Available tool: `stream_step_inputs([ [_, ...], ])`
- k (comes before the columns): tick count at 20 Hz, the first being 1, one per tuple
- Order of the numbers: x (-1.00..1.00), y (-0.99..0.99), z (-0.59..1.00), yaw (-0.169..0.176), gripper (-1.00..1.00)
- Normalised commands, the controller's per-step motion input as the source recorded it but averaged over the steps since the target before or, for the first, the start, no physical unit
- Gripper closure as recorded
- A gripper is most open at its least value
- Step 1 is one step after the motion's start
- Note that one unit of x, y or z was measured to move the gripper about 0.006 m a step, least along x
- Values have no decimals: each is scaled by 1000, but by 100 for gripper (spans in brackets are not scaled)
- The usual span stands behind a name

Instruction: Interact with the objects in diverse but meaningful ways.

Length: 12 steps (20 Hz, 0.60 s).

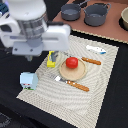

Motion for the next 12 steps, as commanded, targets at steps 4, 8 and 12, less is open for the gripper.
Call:
stream_step_inputs([
  [4, 807, 557, 151, 0, -100],
  [8, 814, 446, 11, 0, -100],
  [12, 726, 402, -39, 28, -100],
])
